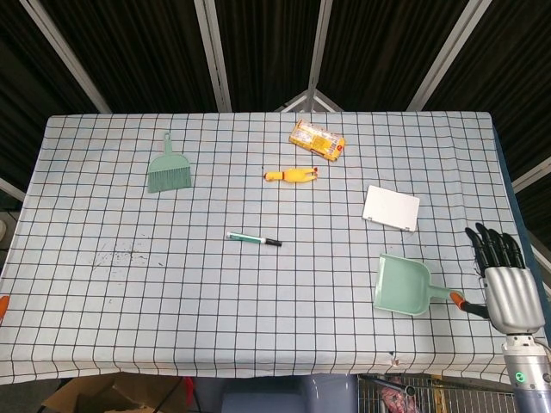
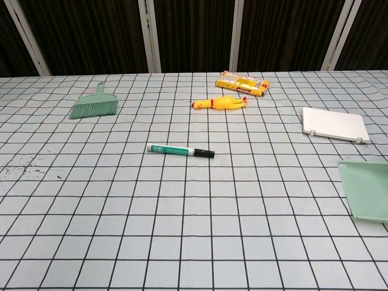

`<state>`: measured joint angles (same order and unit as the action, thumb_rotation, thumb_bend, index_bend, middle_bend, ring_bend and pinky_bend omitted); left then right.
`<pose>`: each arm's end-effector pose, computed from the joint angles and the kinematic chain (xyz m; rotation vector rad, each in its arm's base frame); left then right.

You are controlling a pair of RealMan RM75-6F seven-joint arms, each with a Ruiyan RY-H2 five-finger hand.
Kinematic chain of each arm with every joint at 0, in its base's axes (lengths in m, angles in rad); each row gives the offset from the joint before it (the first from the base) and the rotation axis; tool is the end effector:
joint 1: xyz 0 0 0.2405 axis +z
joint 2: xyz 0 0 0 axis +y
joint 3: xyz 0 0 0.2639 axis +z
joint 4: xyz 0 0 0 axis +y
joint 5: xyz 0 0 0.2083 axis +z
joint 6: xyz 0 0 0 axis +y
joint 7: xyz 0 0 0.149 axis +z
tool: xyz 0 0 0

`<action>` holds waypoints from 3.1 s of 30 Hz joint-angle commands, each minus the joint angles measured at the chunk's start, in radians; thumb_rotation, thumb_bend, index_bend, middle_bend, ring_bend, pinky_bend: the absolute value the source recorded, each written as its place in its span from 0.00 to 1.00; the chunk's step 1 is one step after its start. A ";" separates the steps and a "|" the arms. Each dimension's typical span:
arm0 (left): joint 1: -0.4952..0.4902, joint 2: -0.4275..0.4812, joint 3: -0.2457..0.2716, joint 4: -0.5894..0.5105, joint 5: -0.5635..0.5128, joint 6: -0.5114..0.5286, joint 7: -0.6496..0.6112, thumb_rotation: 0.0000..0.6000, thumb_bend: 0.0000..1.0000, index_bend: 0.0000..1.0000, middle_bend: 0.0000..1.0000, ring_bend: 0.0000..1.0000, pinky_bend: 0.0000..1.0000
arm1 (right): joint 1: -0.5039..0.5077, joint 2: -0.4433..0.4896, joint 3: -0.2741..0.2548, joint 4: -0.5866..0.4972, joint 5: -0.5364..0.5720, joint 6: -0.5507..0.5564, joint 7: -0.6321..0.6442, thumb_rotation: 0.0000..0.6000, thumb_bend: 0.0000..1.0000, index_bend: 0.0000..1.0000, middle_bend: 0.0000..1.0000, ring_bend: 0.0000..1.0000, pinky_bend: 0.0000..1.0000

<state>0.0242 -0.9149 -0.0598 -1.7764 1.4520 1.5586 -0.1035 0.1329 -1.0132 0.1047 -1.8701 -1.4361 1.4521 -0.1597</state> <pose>-0.3147 0.1526 0.2273 -1.2199 -0.9584 -0.9078 -0.2671 -0.2062 0.1808 1.3833 -0.8844 0.9303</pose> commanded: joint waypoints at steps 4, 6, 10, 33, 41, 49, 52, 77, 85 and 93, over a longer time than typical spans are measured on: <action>-0.009 0.006 -0.004 -0.007 0.021 0.006 0.008 1.00 0.47 0.17 0.01 0.00 0.00 | 0.002 -0.005 -0.002 0.010 0.004 -0.008 0.001 1.00 0.09 0.02 0.00 0.02 0.00; -0.014 0.006 -0.006 -0.011 0.021 0.001 0.024 1.00 0.47 0.16 0.01 0.00 0.00 | 0.005 -0.008 -0.001 0.013 0.009 -0.015 0.003 1.00 0.09 0.02 0.00 0.02 0.00; -0.039 0.004 -0.011 -0.027 0.010 -0.034 0.076 1.00 0.47 0.16 0.01 0.00 0.00 | 0.018 -0.021 0.004 0.025 0.026 -0.037 -0.001 1.00 0.09 0.02 0.00 0.02 0.00; -0.270 -0.085 -0.170 0.017 -0.219 -0.299 0.103 1.00 0.47 0.19 0.01 0.00 0.00 | 0.060 -0.038 0.030 0.035 0.110 -0.100 -0.066 1.00 0.09 0.02 0.00 0.02 0.00; -0.376 -0.085 -0.246 0.027 -0.374 -0.379 0.237 1.00 0.47 0.19 0.01 0.00 0.00 | 0.068 -0.019 0.053 0.012 0.171 -0.113 -0.072 1.00 0.09 0.02 0.00 0.02 0.00; -0.530 -0.149 -0.307 0.052 -0.557 -0.463 0.404 1.00 0.47 0.19 0.01 0.00 0.00 | 0.080 -0.016 0.068 0.016 0.233 -0.132 -0.087 1.00 0.09 0.02 0.00 0.02 0.00; -0.600 -0.201 -0.323 0.090 -0.626 -0.492 0.463 1.00 0.47 0.18 0.00 0.00 0.00 | 0.082 -0.005 0.076 0.007 0.249 -0.129 -0.096 1.00 0.09 0.02 0.00 0.02 0.00; -1.167 -0.349 -0.398 -0.039 -1.619 -0.445 1.124 1.00 0.48 0.28 0.00 0.00 0.00 | 0.106 0.048 0.090 -0.077 0.312 -0.129 -0.162 1.00 0.09 0.02 0.00 0.02 0.00; -1.251 -0.447 -0.429 0.048 -1.668 -0.553 1.086 1.00 0.48 0.32 0.00 0.00 0.00 | 0.121 0.024 0.081 -0.054 0.320 -0.145 -0.164 1.00 0.09 0.02 0.00 0.02 0.00; -1.279 -0.568 -0.349 0.175 -1.535 -0.579 1.009 1.00 0.47 0.35 0.00 0.00 0.00 | 0.123 0.016 0.073 -0.039 0.321 -0.146 -0.156 1.00 0.09 0.02 0.00 0.02 0.00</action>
<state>-1.2315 -1.4354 -0.4409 -1.6501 -0.1240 0.9842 0.9253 0.2560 -0.9965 0.1779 -1.9086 -1.1149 1.3057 -0.3156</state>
